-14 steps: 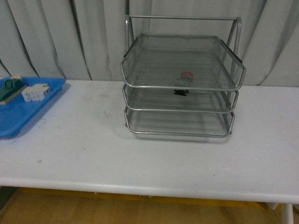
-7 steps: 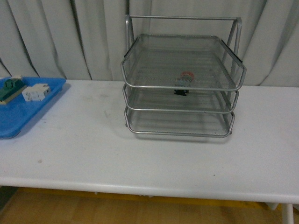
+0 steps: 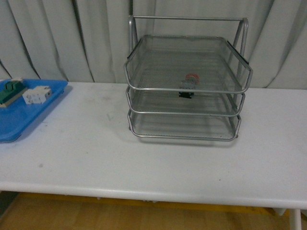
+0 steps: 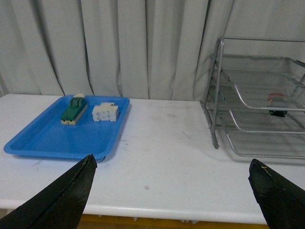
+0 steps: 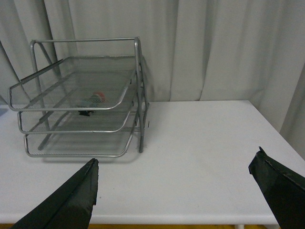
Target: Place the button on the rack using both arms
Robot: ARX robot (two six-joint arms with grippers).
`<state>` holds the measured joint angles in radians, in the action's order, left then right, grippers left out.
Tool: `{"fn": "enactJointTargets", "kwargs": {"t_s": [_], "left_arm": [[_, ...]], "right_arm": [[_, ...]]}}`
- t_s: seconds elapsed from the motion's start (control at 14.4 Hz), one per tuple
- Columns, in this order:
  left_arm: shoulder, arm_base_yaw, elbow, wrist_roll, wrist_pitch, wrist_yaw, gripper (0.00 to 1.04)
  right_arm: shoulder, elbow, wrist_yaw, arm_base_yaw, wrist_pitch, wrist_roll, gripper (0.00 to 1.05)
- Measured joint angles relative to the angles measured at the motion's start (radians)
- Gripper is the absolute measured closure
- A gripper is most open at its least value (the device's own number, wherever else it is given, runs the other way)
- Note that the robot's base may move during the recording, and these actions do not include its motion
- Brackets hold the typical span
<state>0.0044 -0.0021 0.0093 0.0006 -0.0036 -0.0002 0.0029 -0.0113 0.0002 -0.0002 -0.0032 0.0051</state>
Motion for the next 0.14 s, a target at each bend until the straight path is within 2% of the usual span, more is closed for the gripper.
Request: {"fn": "enactJointTargets", "kwargs": {"t_s": [0.14], "left_arm": [[0.0,0.0,0.0,0.0,0.0,0.0,0.07]], "right_arm": [[0.0,0.0,0.0,0.0,0.0,0.0,0.06]]}}
